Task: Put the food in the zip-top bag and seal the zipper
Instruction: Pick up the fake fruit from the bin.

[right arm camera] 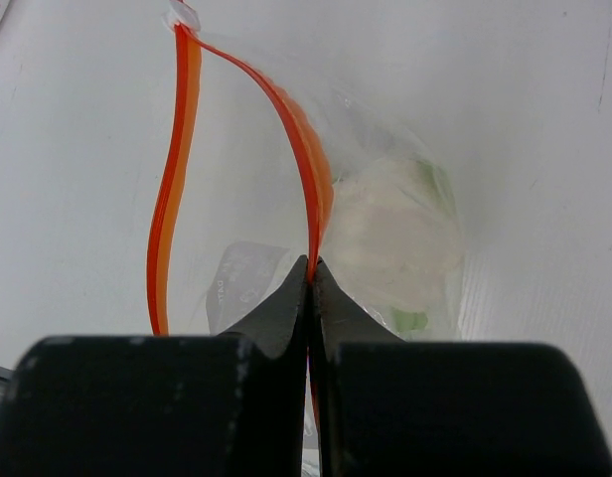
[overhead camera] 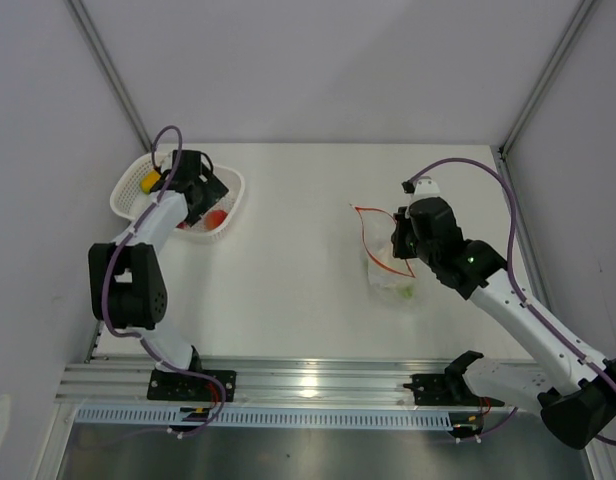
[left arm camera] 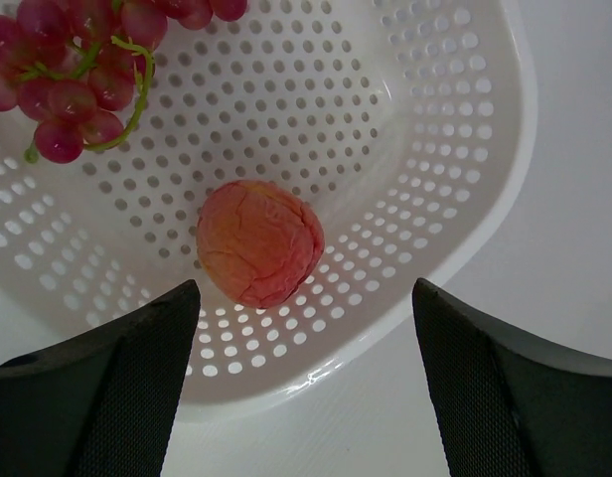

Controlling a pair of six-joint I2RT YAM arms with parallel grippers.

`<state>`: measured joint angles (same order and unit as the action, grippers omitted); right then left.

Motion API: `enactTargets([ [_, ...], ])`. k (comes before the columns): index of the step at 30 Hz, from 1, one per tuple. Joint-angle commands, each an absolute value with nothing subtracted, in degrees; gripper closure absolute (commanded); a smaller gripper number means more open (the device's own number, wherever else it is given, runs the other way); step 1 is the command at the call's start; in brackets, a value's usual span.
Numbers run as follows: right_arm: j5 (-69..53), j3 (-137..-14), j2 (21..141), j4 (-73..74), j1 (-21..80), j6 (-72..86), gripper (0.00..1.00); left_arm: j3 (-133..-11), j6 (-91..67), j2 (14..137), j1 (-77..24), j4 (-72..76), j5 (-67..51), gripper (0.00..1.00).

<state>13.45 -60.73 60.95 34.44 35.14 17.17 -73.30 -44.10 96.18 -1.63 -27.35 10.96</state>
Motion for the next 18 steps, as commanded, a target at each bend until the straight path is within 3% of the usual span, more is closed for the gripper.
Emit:
enactTargets([
  [1, 13.27, -60.38, 60.91, 32.7, 35.16, 18.19, 1.0, -76.9, -46.93, 99.31, -0.18, -29.01, 7.93, 0.12],
  [18, 13.1, -59.5, 60.12, 32.7, 35.42, 19.07, 1.0, -83.93, -49.22, 109.68, 2.02, -36.12, 2.64, 0.11],
])
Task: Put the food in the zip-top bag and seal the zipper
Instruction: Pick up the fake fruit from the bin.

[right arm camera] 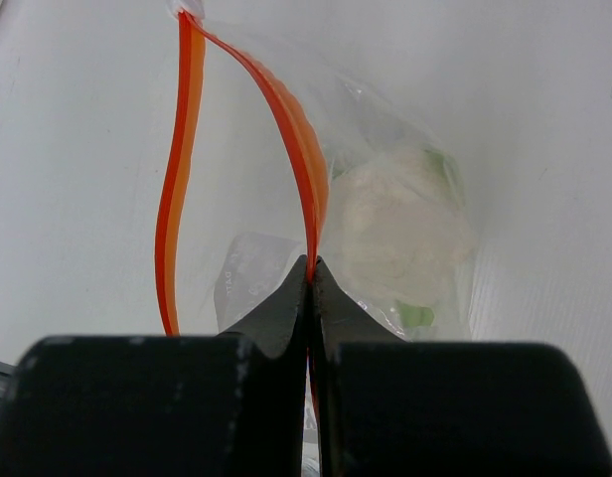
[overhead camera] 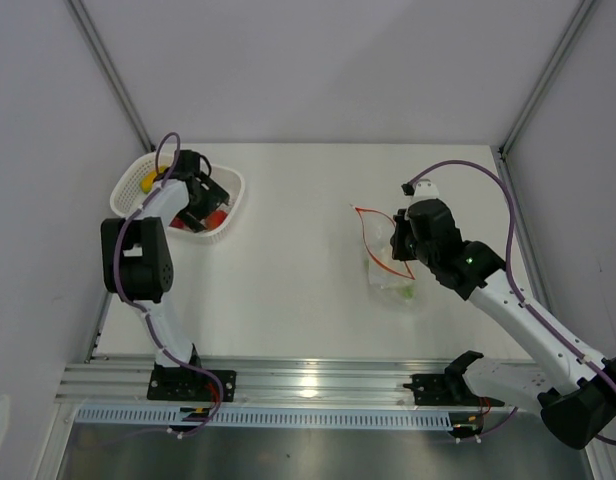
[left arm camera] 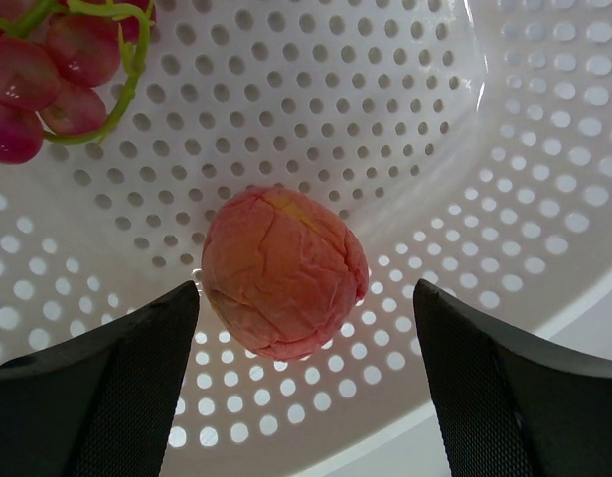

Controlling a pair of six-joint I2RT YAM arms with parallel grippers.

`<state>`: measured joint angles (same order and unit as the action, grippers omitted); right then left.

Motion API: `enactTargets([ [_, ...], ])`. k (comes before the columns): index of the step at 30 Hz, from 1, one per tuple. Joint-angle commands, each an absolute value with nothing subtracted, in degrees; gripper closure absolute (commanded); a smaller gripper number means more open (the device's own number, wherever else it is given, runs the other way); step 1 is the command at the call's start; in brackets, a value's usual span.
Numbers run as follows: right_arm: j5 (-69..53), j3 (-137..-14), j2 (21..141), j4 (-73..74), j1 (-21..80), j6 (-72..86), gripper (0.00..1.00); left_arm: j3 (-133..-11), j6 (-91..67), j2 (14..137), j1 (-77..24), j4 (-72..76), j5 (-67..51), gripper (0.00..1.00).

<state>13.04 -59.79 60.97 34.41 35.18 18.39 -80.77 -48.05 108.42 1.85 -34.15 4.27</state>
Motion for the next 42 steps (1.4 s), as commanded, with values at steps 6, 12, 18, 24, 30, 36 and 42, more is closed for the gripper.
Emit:
enactTargets([
  [6, 13.09, -59.24, 59.94, 32.43, 35.51, 19.25, 1.0, -85.78, -49.92, 111.79, 1.93, -38.32, 3.69, 0.1],
  [12, 13.36, -59.24, 59.5, 32.52, 35.51, 19.25, 1.0, -87.36, -50.8, 113.03, 1.93, -40.34, 6.84, 0.12],
  [18, 13.01, -58.8, 59.68, 32.26, 35.51, 19.42, 1.0, -87.8, -50.71, 114.52, 1.93, -39.99, 6.68, 0.21],
  [24, 13.01, -58.89, 59.68, 32.34, 35.68, 19.6, 1.0, -87.45, -49.92, 114.0, 1.93, -38.32, 4.92, 0.42],
  [30, 13.01, -59.41, 59.68, 33.05, 35.95, 19.95, 1.0, -86.57, -48.96, 111.11, 1.93, -37.36, 4.57, 0.71],
  [36, 14.15, -59.94, 59.77, 34.36, 36.04, 19.95, 1.0, -82.01, -49.92, 102.5, 2.02, -35.6, 6.23, 0.81],
  [42, 15.56, -59.59, 60.38, 33.75, 36.04, 19.69, 1.0, -77.08, -49.31, 88.61, 2.02, -34.19, 4.84, 0.92],
])
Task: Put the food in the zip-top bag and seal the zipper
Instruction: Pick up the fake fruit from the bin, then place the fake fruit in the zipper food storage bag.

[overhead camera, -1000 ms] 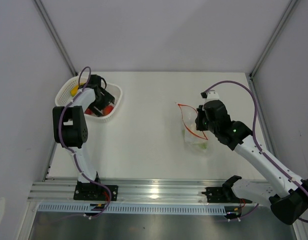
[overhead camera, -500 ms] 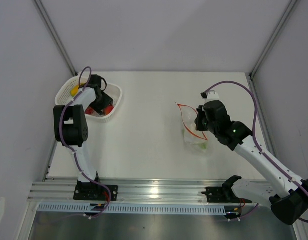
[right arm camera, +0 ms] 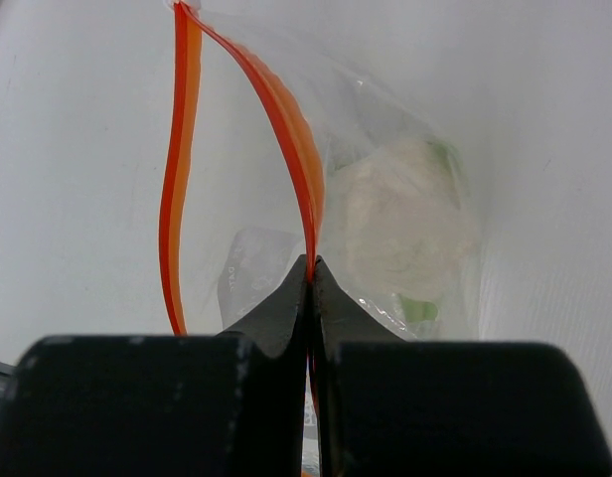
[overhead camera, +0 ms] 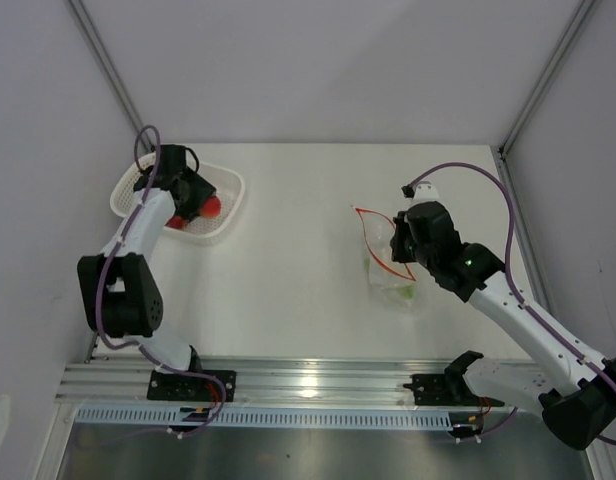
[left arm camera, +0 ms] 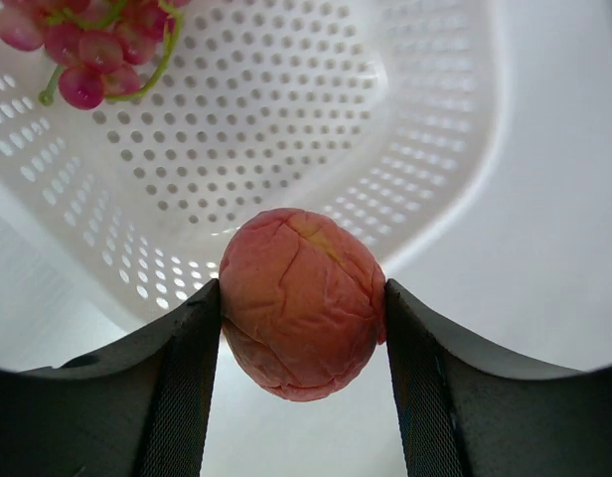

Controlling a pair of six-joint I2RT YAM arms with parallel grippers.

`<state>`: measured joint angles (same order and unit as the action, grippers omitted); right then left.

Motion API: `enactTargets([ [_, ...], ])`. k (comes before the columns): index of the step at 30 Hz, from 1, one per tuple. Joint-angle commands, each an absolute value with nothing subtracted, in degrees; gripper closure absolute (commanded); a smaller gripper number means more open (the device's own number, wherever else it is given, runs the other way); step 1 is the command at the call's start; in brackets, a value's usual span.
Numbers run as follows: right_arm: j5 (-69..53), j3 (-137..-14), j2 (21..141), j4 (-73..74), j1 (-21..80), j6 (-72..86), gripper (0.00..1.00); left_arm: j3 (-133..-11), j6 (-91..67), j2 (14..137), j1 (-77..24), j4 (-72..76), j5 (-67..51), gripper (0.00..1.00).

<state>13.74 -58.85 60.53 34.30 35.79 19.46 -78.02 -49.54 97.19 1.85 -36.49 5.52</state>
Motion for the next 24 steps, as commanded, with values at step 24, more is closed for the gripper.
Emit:
enactTargets([
  [24, 13.53, -58.98, 59.77, 33.04, 39.2, 23.9, 1.0, -59.14, -42.97, 65.12, -37.61, -7.47, -15.11, 0.99],
])
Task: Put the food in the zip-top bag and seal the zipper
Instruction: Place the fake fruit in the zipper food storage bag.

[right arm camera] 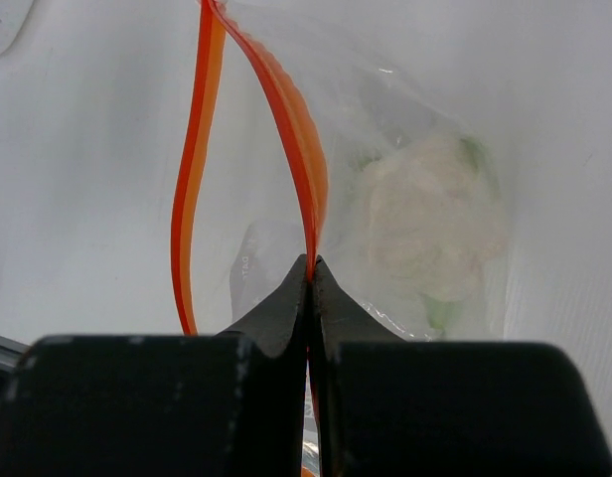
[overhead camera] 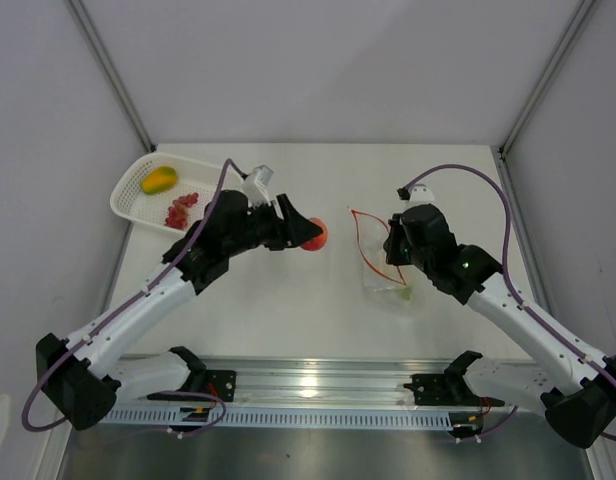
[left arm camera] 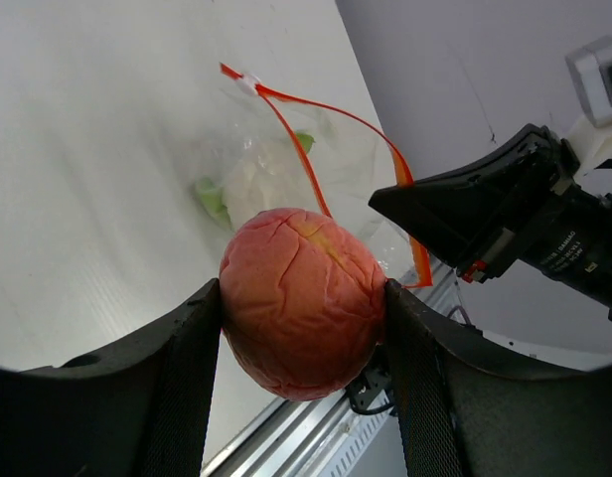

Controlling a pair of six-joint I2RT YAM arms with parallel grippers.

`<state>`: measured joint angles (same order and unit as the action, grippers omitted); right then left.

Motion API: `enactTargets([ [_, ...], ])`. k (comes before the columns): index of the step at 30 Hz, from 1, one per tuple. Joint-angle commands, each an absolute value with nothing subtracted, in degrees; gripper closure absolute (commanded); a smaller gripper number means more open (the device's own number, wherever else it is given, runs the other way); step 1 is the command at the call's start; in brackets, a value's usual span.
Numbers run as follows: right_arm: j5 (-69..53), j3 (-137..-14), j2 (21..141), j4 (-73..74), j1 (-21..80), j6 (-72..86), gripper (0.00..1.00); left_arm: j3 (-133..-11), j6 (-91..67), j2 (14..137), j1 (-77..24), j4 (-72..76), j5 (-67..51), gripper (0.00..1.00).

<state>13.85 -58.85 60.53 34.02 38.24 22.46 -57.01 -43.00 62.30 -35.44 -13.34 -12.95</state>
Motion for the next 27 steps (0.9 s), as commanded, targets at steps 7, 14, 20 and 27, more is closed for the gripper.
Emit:
enactTargets([
  [7, 13.97, -58.45, 58.36, 33.49, 40.34, 25.31, 1.0, -66.52, -44.91, 74.35, -41.57, -7.03, -15.73, 1.0],
  [14, 14.33, -58.1, 58.1, 33.66, 41.48, 25.84, 1.0, -72.41, -46.14, 79.71, -43.24, -8.17, -16.26, 1.0],
  [20, 14.33, -58.62, 57.66, 33.66, 41.57, 26.1, 1.0, -73.65, -46.76, 83.31, -44.73, -8.7, -16.26, 0.99],
  [27, 14.15, -58.97, 57.48, 33.75, 41.57, 26.37, 1.0, -74.09, -47.29, 86.57, -46.49, -9.4, -16.09, 0.99],
])
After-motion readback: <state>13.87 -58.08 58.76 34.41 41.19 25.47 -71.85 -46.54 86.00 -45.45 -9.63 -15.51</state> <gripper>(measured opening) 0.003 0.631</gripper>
